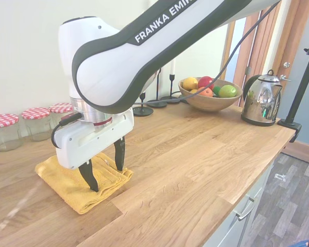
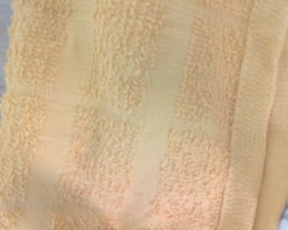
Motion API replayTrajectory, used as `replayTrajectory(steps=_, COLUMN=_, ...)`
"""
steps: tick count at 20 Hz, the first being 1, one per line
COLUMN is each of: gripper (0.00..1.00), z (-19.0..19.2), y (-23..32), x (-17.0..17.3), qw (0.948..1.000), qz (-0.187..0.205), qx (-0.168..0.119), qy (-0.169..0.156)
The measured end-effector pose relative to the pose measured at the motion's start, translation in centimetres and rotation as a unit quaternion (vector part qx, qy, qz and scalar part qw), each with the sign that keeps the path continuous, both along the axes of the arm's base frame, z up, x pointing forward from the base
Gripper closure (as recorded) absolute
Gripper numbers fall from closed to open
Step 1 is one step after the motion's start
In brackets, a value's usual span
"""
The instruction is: Wipe the counter
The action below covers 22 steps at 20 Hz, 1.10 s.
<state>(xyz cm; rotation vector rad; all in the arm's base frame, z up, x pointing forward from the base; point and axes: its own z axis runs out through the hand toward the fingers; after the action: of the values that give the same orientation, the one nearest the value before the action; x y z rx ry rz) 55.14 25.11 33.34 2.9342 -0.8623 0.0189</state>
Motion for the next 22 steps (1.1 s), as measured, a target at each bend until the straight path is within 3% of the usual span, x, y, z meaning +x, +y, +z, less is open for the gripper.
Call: replayTrajectory(steps=22, gripper=1.0, z=-0.2, y=2.0, x=-0.8, qw=0.9998, qz=0.009, qx=0.008, qy=-0.014)
